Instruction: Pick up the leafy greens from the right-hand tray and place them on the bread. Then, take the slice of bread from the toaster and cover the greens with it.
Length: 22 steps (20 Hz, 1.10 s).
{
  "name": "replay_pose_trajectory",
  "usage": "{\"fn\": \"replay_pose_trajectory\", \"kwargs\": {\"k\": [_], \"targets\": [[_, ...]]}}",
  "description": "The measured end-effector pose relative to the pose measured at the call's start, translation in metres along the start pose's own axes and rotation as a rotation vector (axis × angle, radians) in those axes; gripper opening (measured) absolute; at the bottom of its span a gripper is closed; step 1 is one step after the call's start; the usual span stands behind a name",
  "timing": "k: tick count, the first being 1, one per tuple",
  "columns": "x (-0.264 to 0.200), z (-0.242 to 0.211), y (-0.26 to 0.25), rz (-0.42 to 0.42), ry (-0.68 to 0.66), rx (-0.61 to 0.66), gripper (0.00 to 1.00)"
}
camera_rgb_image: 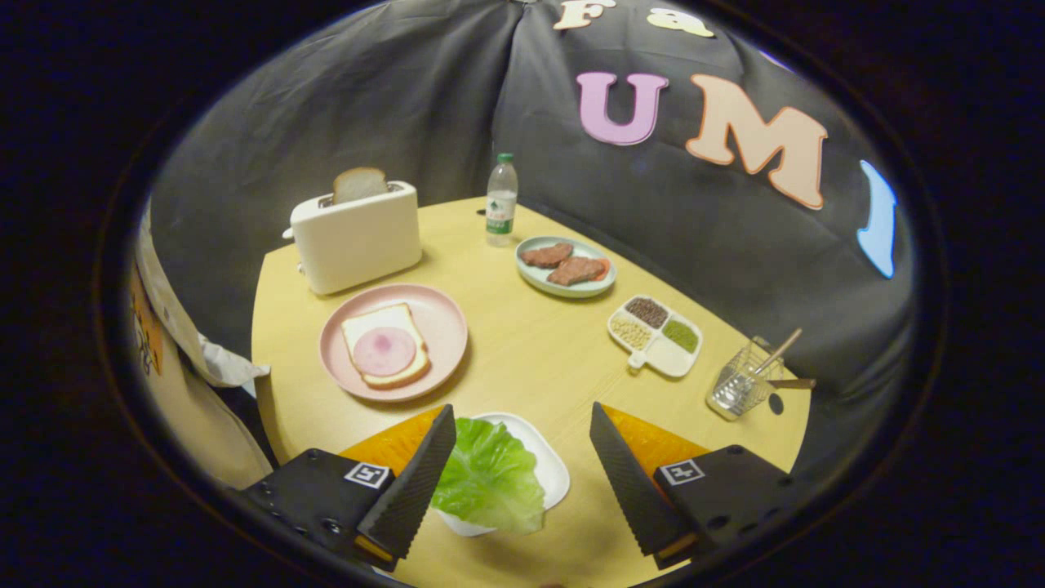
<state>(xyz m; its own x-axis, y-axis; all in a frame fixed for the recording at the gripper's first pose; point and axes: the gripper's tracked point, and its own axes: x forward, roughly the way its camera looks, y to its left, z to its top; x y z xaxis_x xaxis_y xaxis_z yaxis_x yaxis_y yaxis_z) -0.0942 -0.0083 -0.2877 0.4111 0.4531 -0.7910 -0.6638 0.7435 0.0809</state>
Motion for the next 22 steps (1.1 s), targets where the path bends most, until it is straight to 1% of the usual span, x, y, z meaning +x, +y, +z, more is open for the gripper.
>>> {"fn": "replay_pose_trajectory", "kwargs": {"k": [7,13,17,21,22], "targets": [[0.03,-0.054,0.016,0.108,0.166,-0.06,1.0],[0.043,-0.092,0.02,0.157,0.277,-0.08,1.0],[0.049,-0.109,0.018,0.162,0.324,-0.069,1.0],[0.048,-0.108,0.016,0.152,0.337,-0.019,1.0],[0.048,-0.107,0.015,0.146,0.337,-0.022,0.93]]}}
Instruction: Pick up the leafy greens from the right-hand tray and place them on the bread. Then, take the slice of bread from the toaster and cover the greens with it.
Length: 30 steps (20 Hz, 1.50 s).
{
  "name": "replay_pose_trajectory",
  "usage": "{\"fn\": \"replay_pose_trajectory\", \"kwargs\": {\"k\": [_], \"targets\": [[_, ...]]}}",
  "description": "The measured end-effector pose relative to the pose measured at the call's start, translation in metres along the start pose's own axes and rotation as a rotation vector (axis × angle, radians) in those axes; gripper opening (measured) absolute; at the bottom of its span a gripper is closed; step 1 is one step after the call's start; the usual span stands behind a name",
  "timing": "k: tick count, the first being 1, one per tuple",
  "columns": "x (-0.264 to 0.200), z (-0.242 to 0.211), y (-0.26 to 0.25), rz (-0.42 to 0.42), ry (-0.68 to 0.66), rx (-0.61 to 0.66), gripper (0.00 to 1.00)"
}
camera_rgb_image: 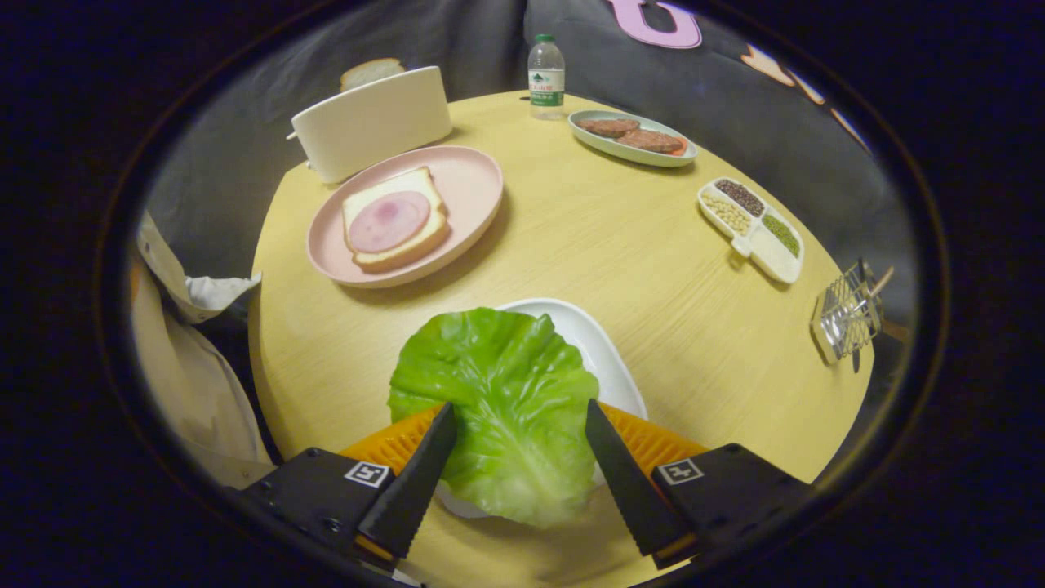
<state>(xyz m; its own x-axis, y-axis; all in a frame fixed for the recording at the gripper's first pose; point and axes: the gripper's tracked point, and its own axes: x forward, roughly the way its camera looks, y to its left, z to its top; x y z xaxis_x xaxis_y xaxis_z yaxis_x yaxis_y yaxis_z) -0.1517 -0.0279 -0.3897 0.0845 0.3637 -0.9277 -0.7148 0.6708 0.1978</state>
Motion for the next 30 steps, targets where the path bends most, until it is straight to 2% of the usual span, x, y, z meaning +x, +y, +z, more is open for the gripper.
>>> {"fn": "replay_pose_trajectory", "kwargs": {"k": [5,7,10,14,23,30], "targets": [[0.001,0.0,0.0,-0.015,0.006,0.026,0.44],[0.001,-0.001,0.0,-0.022,0.024,0.034,0.44],[0.001,0.001,0.001,-0.034,0.015,0.029,0.15],[-0.003,0.001,0.007,-0.04,0.018,0.039,0.04],[-0.052,0.057,0.012,-0.115,-0.118,0.096,0.04],[-0.063,0.116,0.052,-0.106,-0.19,0.082,0.04]]}}
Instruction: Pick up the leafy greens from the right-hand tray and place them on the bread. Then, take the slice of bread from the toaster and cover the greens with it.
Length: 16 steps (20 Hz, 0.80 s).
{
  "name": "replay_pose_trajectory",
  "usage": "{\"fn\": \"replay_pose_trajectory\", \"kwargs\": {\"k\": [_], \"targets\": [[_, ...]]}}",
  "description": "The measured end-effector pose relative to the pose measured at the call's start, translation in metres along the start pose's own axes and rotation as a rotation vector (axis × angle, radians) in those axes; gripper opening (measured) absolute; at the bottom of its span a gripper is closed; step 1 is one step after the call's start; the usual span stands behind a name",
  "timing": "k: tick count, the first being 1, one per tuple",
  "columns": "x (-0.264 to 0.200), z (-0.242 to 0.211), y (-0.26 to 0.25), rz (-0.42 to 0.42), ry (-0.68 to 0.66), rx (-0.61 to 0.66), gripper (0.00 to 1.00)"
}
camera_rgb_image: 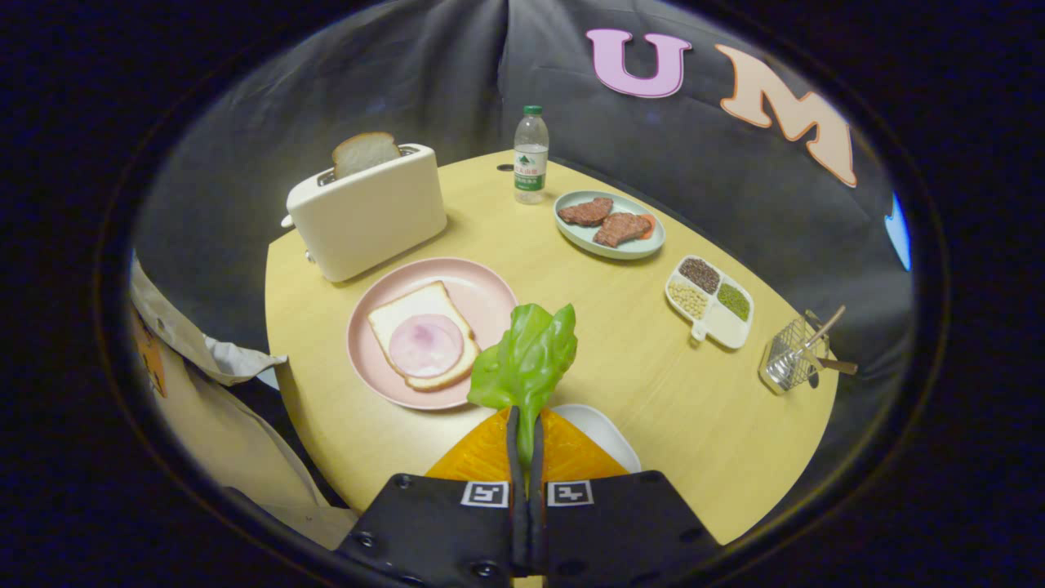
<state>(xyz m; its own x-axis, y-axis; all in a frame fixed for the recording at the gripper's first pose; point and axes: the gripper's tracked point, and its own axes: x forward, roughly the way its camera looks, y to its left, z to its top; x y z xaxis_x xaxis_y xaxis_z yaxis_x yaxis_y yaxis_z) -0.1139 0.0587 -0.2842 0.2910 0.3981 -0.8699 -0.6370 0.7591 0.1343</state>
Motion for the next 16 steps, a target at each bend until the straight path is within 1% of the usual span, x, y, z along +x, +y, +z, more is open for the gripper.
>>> {"fn": "replay_pose_trajectory", "kwargs": {"k": [5,9,16], "targets": [[0.02,0.028,0.04,0.056,-0.014,-0.012,0.03],[0.044,0.043,0.075,0.126,-0.011,-0.012,0.03],[0.082,0.045,0.116,0.212,0.054,-0.042,0.03]]}}
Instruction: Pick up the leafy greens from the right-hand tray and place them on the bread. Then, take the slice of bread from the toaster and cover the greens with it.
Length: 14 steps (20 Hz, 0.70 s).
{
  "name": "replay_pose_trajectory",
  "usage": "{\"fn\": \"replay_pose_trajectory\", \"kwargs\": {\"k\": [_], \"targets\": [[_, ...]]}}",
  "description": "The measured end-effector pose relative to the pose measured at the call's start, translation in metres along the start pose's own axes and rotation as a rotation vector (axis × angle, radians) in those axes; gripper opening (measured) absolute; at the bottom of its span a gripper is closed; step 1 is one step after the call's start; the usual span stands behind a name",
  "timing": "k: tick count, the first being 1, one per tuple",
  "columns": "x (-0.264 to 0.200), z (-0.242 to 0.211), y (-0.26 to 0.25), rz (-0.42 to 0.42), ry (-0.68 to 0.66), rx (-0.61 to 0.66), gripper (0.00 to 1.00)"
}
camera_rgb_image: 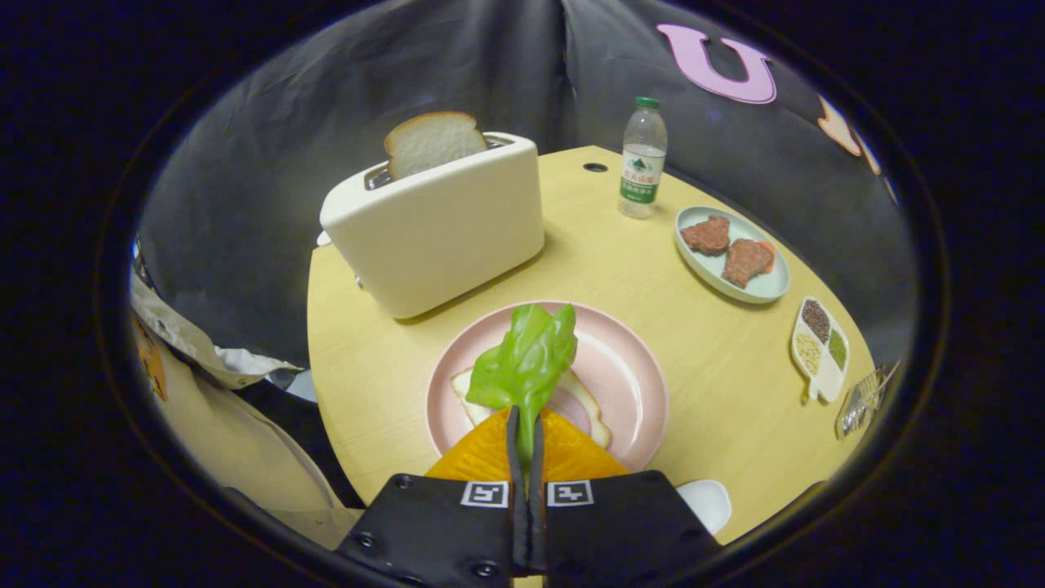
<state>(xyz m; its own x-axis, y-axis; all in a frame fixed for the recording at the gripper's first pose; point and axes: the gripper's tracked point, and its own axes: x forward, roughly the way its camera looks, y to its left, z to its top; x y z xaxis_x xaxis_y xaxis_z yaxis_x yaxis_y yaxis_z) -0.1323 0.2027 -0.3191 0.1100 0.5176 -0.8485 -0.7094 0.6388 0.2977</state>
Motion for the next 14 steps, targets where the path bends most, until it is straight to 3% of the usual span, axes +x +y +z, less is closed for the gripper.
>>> {"fn": "replay_pose_trajectory", "kwargs": {"k": [5,8,14], "targets": [[0.021,-0.003,0.006,0.02,0.043,0.009,0.06],[0.028,-0.012,-0.011,-0.035,0.08,-0.009,0.2],[0.03,-0.016,-0.015,-0.048,0.092,-0.024,0.48]]}}
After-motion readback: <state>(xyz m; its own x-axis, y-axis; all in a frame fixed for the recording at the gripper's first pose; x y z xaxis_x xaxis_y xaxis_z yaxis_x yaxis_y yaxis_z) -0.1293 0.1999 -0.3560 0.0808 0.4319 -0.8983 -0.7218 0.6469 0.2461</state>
